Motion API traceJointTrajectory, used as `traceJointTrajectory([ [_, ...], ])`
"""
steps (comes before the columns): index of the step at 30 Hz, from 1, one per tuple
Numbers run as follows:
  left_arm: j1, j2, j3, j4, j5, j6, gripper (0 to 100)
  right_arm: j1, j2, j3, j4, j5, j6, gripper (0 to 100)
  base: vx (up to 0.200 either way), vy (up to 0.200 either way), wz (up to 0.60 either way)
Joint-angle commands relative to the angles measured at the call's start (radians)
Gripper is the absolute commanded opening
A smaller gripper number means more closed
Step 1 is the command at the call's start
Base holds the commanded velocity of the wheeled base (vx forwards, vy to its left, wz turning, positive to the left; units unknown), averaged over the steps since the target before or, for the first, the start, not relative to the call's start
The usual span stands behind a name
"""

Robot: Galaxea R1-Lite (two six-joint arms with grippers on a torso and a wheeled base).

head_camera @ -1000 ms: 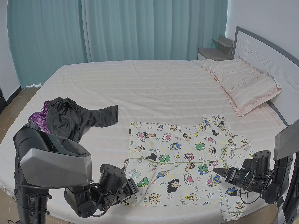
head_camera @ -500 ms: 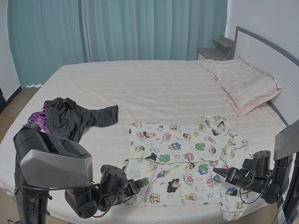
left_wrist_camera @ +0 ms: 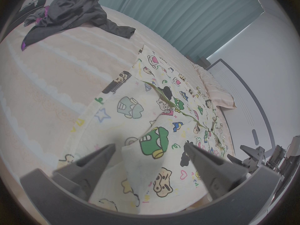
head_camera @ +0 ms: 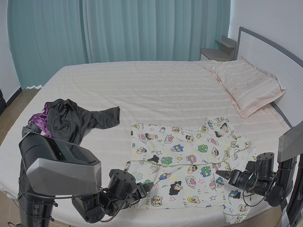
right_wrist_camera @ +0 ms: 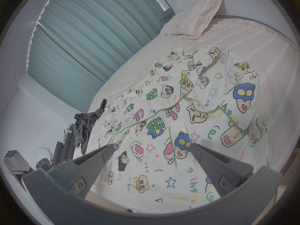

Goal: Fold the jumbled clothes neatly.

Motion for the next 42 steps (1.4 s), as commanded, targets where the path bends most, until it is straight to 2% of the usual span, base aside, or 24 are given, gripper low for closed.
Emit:
traceJointTrajectory([
  [1,0.003,0.006,0.0,-0.001,0.019,0.0,0,0.001,0.0,0.018,-0.013,0.0,0.0,100,0.0,0.0,0.0],
  [7,0.012,-0.005,0.001,0.001,0.088,-0.005,0,0.002,-0.002,0.018,-0.013,0.0,0.0,100,0.0,0.0,0.0],
  [17,0.038,-0.066,-0.003,0.001,0.088,0.0,0,0.002,-0.002,0.018,-0.013,0.0,0.0,100,0.0,0.0,0.0],
  [26,0.081,-0.112,-0.028,-0.001,0.088,0.122,0,0.002,-0.002,0.018,-0.013,0.0,0.0,100,0.0,0.0,0.0],
  [34,0.17,-0.172,-0.101,-0.001,0.083,0.244,0,0.002,-0.002,0.018,-0.013,0.0,0.0,100,0.0,0.0,0.0],
  [38,0.213,-0.147,-0.12,-0.001,0.046,0.319,0,0.002,-0.004,0.018,-0.013,0.0,0.0,100,0.0,0.0,0.0],
  [42,0.228,-0.112,-0.12,-0.001,0.04,0.328,0,0.002,-0.004,0.018,-0.013,0.0,0.0,100,0.0,0.0,0.0],
])
